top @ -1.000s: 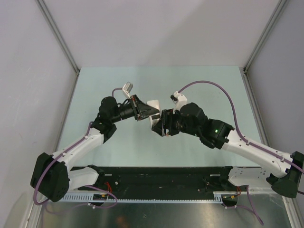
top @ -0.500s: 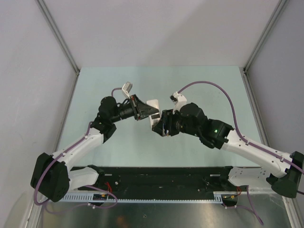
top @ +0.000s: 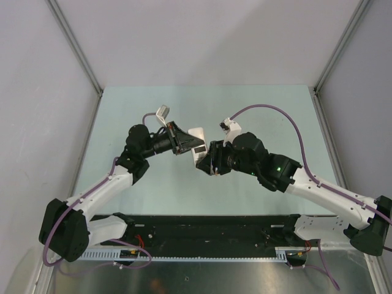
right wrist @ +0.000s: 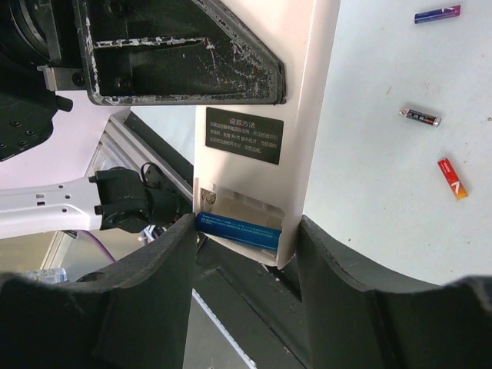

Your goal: Load the batteries into the remote control

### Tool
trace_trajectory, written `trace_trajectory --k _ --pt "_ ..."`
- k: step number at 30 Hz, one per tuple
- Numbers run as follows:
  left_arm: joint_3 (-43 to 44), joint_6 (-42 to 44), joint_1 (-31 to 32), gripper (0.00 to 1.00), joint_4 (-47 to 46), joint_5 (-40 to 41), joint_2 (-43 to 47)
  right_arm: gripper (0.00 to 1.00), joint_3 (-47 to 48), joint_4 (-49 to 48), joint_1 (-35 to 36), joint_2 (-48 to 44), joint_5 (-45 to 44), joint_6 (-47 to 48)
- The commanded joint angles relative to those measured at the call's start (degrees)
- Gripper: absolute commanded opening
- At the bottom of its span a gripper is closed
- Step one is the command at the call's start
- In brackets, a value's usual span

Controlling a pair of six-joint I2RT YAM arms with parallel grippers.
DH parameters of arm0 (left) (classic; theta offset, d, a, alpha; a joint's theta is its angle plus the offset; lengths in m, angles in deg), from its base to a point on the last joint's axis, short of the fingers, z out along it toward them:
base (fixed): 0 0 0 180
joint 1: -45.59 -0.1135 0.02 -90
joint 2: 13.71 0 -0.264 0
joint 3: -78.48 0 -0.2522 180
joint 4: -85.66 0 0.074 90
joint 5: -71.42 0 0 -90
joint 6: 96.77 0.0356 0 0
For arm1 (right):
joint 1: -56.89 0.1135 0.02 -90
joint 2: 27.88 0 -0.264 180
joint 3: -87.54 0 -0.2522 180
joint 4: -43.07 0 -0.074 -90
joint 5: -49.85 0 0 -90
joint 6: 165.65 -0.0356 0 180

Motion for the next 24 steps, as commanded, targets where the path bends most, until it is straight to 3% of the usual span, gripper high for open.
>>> trace_trajectory --k 1,20,24 --pt "1.37 -2.73 -0.79 0.00 -3.81 -1.67 2.56 0.38 -1.17 2.85 -0.54 -0.83 -0.04 1.64" --pt "2.95 -5.45 -1.23 0.00 -5.57 -3.60 2.30 0.30 -1.26 6.10 -0.90 -0.31 2.78 6.04" --pt "3.21 -5.72 -1.32 0.00 -5.75 -3.96 2.48 0.24 -1.53 6.63 -0.90 -0.31 3.13 6.92"
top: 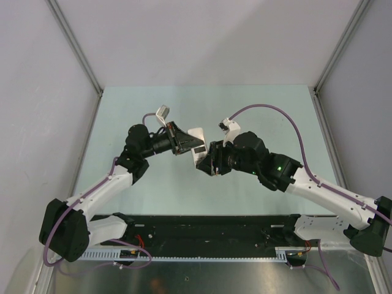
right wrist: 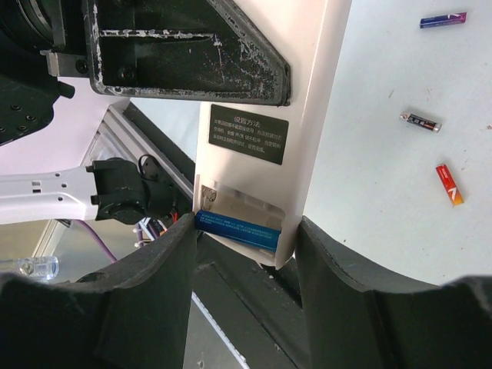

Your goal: Load the batteries into the remote control

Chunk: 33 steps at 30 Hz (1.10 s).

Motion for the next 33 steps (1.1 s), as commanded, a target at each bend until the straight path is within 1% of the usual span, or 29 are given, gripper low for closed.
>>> trace_trajectory --k 1,4,6,7,10,24,27,33 --pt "3.39 -4.78 -0.99 0.00 -5.83 -2.84 2.56 0.19 -1.50 6.91 -0.35 -0.11 0.85 4.49" --pt "3.39 -4.86 -0.99 0.00 -5.84 -2.93 2.65 0.11 -1.68 7.09 -0.61 0.07 1.29 4.84" --pt "3.30 -4.86 -0.99 0.00 -5.84 -3.02 2.56 0.08 -1.68 7.01 -0.61 0.33 1.47 4.93" --pt "3.22 -4.86 -0.99 0.00 -5.84 -3.10 2.48 0.05 -1.77 7.00 -0.70 0.42 1.73 4.93" --pt "3.04 -4.95 -0.99 0.00 -5.92 -3.11 2.65 0.00 -1.77 6.92 -0.88 0.86 2.00 4.93" --pt "3.39 -5.48 -1.08 0.00 -6.19 -3.63 3.09 0.00 -1.86 8.50 -1.40 2.09 1.91 5.46" --pt "3.22 -5.65 -1.08 0.00 -6.27 -3.63 3.09 0.03 -1.86 8.32 -1.76 2.18 2.70 5.20" --pt "3.13 -5.92 -1.08 0.00 -6.89 -3.98 3.27 0.00 -3.09 5.34 -4.04 2.00 10.25 4.41"
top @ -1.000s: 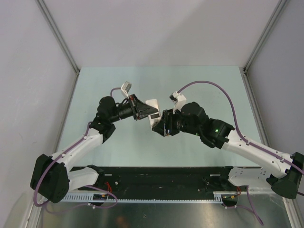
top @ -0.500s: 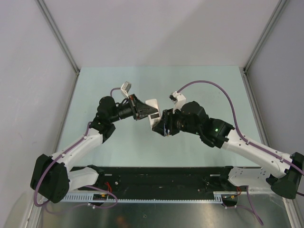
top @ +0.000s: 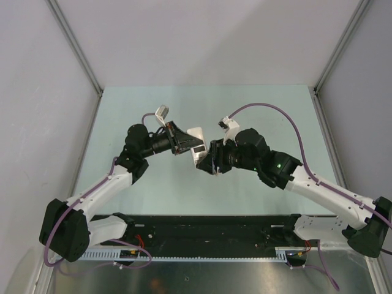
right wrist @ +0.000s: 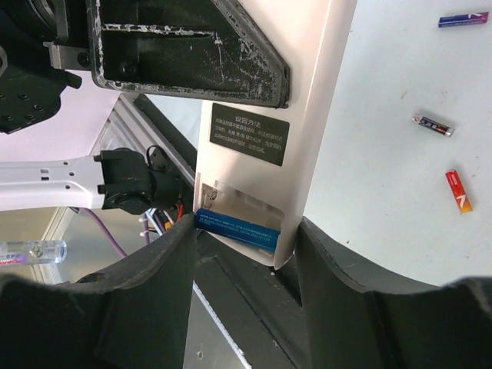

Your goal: Load the batteries into the remote control

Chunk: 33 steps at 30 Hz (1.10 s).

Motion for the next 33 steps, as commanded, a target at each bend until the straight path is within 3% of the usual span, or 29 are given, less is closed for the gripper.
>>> trace_trajectory --k 1,9,29,31,32,33 --pt "2.87 -5.42 -0.57 0.00 -6.91 -3.59 3.35 0.00 -2.78 5.86 -1.59 1.54 6.41 2.59" --pt "1.28 -6.03 -0.57 0.00 -8.76 -2.80 4.06 0.00 -2.87 3.31 -2.21 2.51 11.25 1.53" --pt "1.02 -6.74 -0.57 0.00 -9.99 -2.71 3.62 0.00 -2.87 4.45 -3.00 2.69 10.73 2.06" --pt "0.58 -6.47 -0.66 0.00 -9.99 -2.27 3.53 0.09 -2.87 5.06 -3.26 1.99 10.81 3.29" --pt "0.40 -5.86 -0.66 0.00 -9.99 -2.27 3.53 0.24 -2.87 6.63 -3.53 1.11 9.86 3.73" --pt "-0.29 -5.59 -0.75 0.00 -9.99 -1.84 3.53 0.30 -2.87 7.69 -3.88 0.49 9.06 4.34"
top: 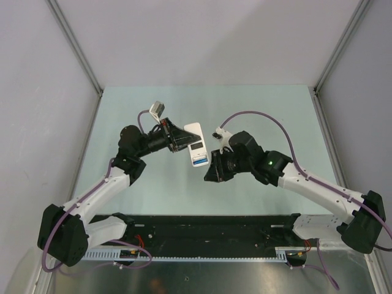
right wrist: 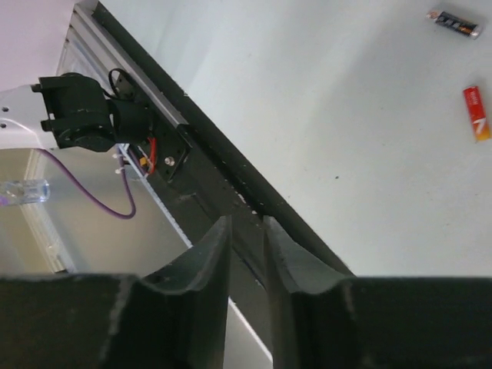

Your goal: Load the batteries into the remote control

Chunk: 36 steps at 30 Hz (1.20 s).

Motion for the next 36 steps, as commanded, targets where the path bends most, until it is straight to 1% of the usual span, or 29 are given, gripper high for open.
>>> trace_trajectory --k 1,2,4,5,7,8,10,11,14,20,22,23,28,31,36 --pt "-0.50 0.68 -0.09 0.00 -3.04 0.02 1.26 0.36 0.37 3.59 -1.17 -3.79 -2.48 2.88" --pt "-0.93 1.29 -0.18 0.00 -3.04 0.20 1.43 0.44 0.37 4.90 -1.61 -4.32 -3.18 2.97" --pt "-1.90 2.26 -0.18 0.00 -3.12 1.07 1.35 0.49 -0.77 4.66 -2.75 -6.34 -3.19 1.66" --pt "-2.17 3.31 -0.18 0.00 -3.13 1.69 1.52 0.56 -1.47 2.48 -3.01 -7.39 -2.41 0.70" --pt "-2.87 3.67 -0.18 0.00 -3.30 3.18 1.70 0.61 -3.67 -0.26 -3.37 -9.51 -1.26 -2.46" --pt "-2.96 4.19 -0.18 0.00 -3.48 3.54 1.87 0.66 -4.29 -2.70 -3.37 -10.03 -0.39 -3.43" --pt "-2.96 4.29 -0.18 0.00 -3.83 4.24 2.22 0.69 -5.95 -5.00 -3.54 -11.17 0.23 -5.02" --pt "-3.05 4.37 -0.18 0.00 -3.92 4.77 2.40 0.72 -6.57 -7.80 -3.54 -11.70 0.58 -6.59" --pt "-3.05 4.55 -0.18 0.00 -4.01 4.51 2.40 0.76 -9.21 -13.86 -3.98 -13.90 1.55 -9.58" --pt "-5.68 5.25 -0.18 0.00 -4.18 3.81 2.93 0.78 -13.26 -25.04 -6.53 -17.15 4.19 -13.11" --pt "-6.82 5.34 -0.09 0.00 -4.35 3.54 3.28 0.78 -13.34 -25.49 -6.88 -16.98 4.28 -13.03" --pt "-7.17 5.43 -0.09 0.00 -4.44 3.37 3.36 0.78 -13.43 -27.58 -7.32 -16.98 4.45 -12.85" --pt "-8.50 4.90 0.08 0.00 -4.71 3.10 3.98 0.77 -13.35 -31.29 -8.29 -14.53 5.86 -13.11" --pt "-8.50 4.46 0.34 0.00 -4.88 3.10 3.89 0.75 -13.35 -34.45 -8.38 -11.72 6.91 -13.55" --pt "-7.97 3.85 0.52 0.00 -5.15 3.19 3.89 0.68 -13.26 -36.13 -8.38 -8.37 8.15 -13.99"
